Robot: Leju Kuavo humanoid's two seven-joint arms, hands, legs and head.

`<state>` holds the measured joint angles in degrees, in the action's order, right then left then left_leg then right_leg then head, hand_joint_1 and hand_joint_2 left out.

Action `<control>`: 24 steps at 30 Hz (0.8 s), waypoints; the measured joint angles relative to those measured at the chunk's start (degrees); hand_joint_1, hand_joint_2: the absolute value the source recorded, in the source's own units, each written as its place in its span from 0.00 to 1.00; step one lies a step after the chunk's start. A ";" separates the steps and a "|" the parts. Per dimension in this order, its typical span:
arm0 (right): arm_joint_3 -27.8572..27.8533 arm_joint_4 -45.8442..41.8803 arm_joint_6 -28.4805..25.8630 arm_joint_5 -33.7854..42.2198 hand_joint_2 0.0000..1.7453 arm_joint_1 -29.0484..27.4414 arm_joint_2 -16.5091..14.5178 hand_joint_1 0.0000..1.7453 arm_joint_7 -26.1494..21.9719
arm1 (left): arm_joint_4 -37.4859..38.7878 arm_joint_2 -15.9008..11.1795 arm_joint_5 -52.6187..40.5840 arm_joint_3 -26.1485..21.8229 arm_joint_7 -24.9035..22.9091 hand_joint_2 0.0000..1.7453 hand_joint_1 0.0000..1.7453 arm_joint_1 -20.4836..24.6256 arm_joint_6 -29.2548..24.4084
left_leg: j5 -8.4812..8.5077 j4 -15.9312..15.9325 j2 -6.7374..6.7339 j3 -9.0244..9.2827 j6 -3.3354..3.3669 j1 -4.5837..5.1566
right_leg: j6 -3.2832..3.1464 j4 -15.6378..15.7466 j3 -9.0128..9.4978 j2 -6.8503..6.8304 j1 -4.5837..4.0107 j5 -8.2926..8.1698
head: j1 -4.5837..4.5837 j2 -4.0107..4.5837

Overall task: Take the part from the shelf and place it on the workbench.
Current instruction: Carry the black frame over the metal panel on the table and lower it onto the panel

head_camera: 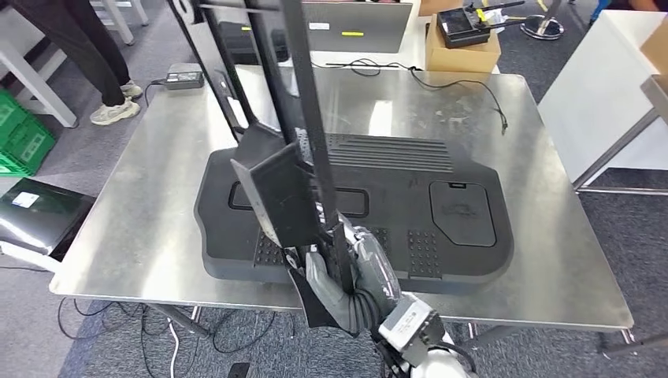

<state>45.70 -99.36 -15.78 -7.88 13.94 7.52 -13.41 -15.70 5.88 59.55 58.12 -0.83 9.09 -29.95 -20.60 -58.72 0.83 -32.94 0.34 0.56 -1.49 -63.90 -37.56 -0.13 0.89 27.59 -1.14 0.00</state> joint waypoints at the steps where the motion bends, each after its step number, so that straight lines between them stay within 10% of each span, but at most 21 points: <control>1: -0.07 0.07 0.00 0.21 1.00 0.28 -0.01 1.00 -0.21 | -0.01 0.04 -0.19 0.21 -0.07 1.00 0.00 0.09 0.03 | -0.19 -0.13 0.02 0.02 -0.23 0.04 | -0.25 2.31 0.94 0.01 -0.23 -0.71 | -0.10 0.00; 19: -0.30 2.79 0.33 -1.19 1.00 13.89 -0.95 1.00 1.73 | -0.02 0.10 -2.06 2.89 -0.16 1.00 0.00 1.32 0.02 | -0.21 0.28 -0.24 0.16 -1.53 -0.44 | -0.69 4.00 1.54 0.07 -0.82 -0.51 | 1.21 0.00; 24: 0.57 5.88 0.80 -9.99 1.00 21.32 -1.86 1.00 8.51 | -0.02 0.12 -3.61 3.76 0.09 1.00 0.00 1.87 -1.23 | -0.14 0.28 -0.25 0.13 -1.64 -0.56 | -0.78 3.99 1.54 0.07 -0.79 -0.58 | 1.20 0.00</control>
<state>46.27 -93.48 -14.98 -17.88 35.25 5.67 -4.91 -15.72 6.00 55.94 61.88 -0.74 10.96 -31.17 -20.74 -58.44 0.58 -32.81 -1.30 0.00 -2.26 -59.91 -36.02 -0.06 0.10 27.01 0.05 0.00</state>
